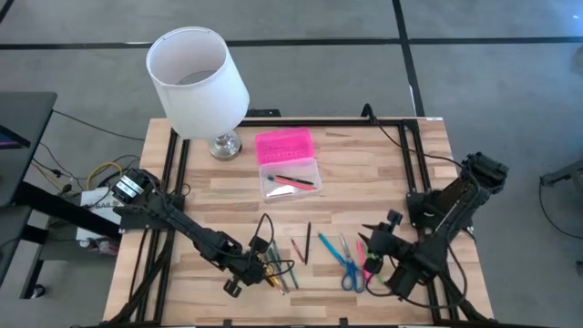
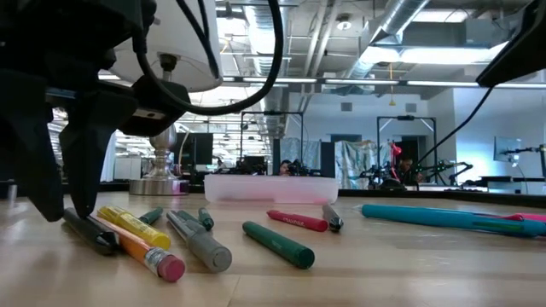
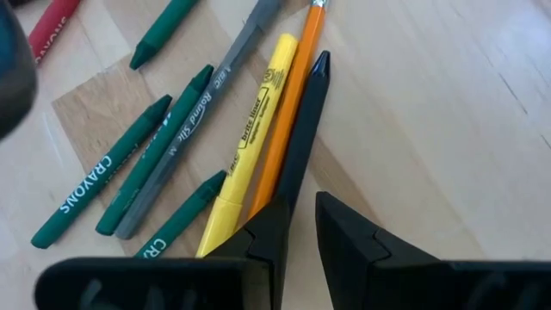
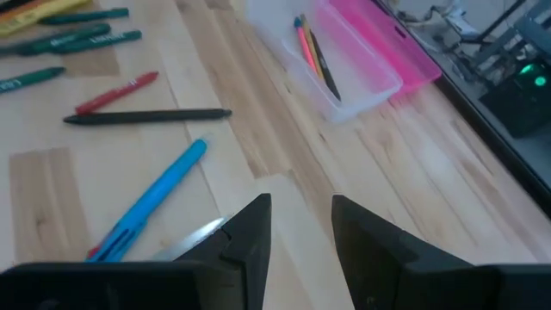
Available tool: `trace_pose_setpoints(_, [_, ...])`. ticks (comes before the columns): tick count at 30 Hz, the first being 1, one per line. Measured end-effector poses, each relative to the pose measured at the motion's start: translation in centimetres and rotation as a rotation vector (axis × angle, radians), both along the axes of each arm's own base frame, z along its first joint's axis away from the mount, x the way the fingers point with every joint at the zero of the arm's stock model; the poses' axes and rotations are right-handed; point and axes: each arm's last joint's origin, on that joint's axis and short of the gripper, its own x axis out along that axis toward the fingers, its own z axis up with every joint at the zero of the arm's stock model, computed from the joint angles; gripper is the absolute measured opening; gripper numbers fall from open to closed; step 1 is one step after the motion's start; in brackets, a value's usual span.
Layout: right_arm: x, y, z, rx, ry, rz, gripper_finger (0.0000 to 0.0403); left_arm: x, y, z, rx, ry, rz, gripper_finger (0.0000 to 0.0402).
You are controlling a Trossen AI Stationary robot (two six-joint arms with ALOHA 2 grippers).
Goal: Pick & place school supplies into a supply box
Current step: Put the black pen into the pink supply box
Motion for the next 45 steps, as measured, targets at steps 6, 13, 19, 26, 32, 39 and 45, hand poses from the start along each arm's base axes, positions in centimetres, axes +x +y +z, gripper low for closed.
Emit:
trace_pose_setpoints(6, [-0.1,0.2,0.0,0.003,-0.011,0.008,0.0118,-0.1,0.0,-0.1,-0.008,0.01,0.005,0.0056])
trace_pose_setpoints(13, [0.0,0.2,0.0,0.005,-0.012,0.01,0.0118,-0.1,0.1,-0.1,0.018,-0.003,0.004,0.0056])
trace_pose_setpoints(19, [0.0,0.2,0.0,0.005,-0.012,0.011,0.0118,-0.1,0.1,-0.1,0.022,-0.004,0.002,0.0056])
trace_pose_setpoints(26, [0.0,0.2,0.0,0.004,-0.011,0.012,0.0118,-0.1,0.1,-0.1,0.028,-0.006,0.004,0.0056])
trace_pose_setpoints(32, [0.0,0.2,0.0,0.004,-0.01,0.013,0.0118,-0.1,0.2,-0.1,0.049,-0.014,0.002,0.0056])
trace_pose_setpoints(39, [0.0,0.2,0.0,0.003,-0.01,0.013,0.0118,0.1,0.1,0.4,0.053,-0.006,-0.001,0.0056])
trace_pose_setpoints(45, [0.0,0.2,0.0,0.004,-0.01,0.013,0.0118,0.1,0.1,1.2,0.109,0.005,0.015,0.0056])
